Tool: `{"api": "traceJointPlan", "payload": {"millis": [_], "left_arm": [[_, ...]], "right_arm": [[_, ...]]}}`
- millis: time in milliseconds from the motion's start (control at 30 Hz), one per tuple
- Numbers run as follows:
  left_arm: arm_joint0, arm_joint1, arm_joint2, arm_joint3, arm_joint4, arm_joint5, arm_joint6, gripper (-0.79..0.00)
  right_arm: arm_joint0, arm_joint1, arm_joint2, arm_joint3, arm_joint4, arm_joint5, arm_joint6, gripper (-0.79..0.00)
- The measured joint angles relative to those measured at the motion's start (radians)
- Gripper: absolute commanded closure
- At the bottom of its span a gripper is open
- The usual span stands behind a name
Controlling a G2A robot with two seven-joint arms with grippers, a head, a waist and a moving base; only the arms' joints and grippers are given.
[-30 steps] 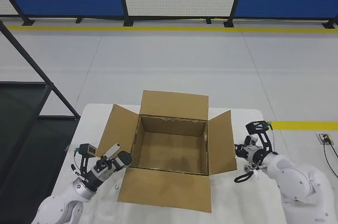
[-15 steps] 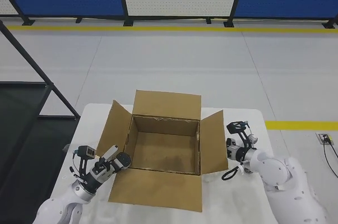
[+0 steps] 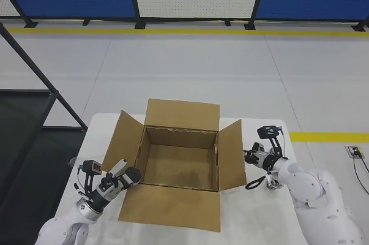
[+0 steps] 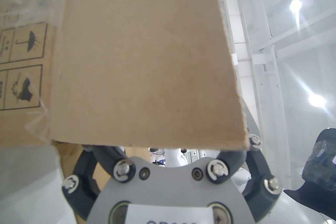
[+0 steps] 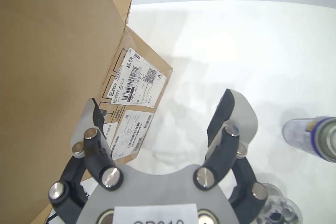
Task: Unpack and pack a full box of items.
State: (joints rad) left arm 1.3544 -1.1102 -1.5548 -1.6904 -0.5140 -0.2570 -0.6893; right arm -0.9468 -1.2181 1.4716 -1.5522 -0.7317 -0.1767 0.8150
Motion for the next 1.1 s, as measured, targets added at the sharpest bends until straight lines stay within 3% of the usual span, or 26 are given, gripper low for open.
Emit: {"api": "traceJointPlan", "payload": {"millis": [200, 600, 767, 1100], "left_arm": [[0.0, 0.0, -0.001, 0.002, 0.0, -0.001, -0.005, -0.785], [-0.068, -0.006, 0.075, -0.01, 0.039, 0.028, -0.025, -0.785], [-0.062, -0.007, 0.077, -0.003, 0.029, 0.011, -0.019, -0.785], [-0.051, -0.002, 0.027, 0.004, 0.009, 0.005, -0.025, -0.785]], "right_arm": [[-0.029, 0.017, 0.05, -0.074, -0.044, 0.038, 0.152, -0.785], [-0.033, 0.017, 0.046, -0.077, -0.042, 0.03, 0.118, -0.785], [-0.055, 0.031, 0.073, -0.121, -0.079, -0.041, 0.114, -0.785], [-0.175, 0.078, 0.271, -0.201, -0.203, -0.22, 0.11, -0.785]]}}
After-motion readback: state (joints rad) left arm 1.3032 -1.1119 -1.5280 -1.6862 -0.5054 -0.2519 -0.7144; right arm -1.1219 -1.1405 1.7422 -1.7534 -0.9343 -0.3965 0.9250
